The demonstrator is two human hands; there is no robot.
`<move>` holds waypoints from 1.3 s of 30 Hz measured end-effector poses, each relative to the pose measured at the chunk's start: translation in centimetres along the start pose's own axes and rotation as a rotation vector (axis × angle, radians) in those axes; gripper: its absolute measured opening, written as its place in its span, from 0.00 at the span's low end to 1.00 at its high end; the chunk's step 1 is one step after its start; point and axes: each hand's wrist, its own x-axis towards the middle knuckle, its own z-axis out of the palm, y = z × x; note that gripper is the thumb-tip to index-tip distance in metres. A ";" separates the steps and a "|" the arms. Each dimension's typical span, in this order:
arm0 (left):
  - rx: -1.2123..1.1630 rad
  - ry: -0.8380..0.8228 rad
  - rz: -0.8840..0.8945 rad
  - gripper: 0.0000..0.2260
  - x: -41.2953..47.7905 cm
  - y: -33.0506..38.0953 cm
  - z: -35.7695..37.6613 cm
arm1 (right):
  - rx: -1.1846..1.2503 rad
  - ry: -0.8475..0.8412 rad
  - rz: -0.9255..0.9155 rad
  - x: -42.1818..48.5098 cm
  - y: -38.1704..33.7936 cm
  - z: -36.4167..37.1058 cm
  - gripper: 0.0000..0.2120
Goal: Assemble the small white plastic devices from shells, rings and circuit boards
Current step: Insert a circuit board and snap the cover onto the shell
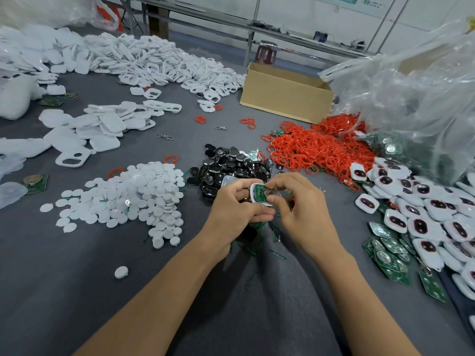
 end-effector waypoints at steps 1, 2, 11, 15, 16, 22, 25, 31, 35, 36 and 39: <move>0.002 -0.001 0.001 0.19 0.0 0.0 0.0 | -0.007 -0.001 0.001 0.0 -0.1 0.0 0.08; 0.005 -0.002 0.002 0.20 0.0 0.0 0.0 | -0.014 -0.006 0.002 0.0 -0.1 -0.1 0.08; 0.009 -0.001 0.001 0.18 -0.1 0.1 0.1 | -0.050 -0.022 -0.006 -0.2 -0.4 -0.1 0.07; 0.015 0.003 0.004 0.18 0.0 0.0 0.0 | -0.093 -0.030 -0.019 -0.2 -0.4 0.0 0.07; 0.013 0.004 0.003 0.18 0.1 0.0 0.0 | -0.098 -0.034 -0.021 -0.2 -0.4 0.0 0.07; 0.021 0.000 0.001 0.18 0.2 -0.1 -0.1 | -0.116 -0.045 -0.030 -0.2 -0.5 0.0 0.08; 0.024 -0.011 0.005 0.18 0.1 -0.1 -0.1 | -0.113 -0.044 -0.036 -0.2 -0.5 -0.1 0.08; 0.021 -0.012 0.006 0.18 0.2 -0.2 -0.2 | -0.125 -0.045 -0.035 -0.3 -0.6 -0.1 0.08; 0.016 -0.016 0.005 0.19 0.4 -0.3 -0.3 | -0.117 -0.039 -0.039 -0.2 -0.5 -0.1 0.08; 0.013 -0.018 0.004 0.19 0.4 -0.3 -0.3 | -0.113 -0.037 -0.039 -0.2 -0.5 -0.1 0.08; 0.003 -0.019 0.003 0.18 0.4 -0.3 -0.3 | -0.108 -0.037 -0.031 -0.2 -0.6 -0.1 0.08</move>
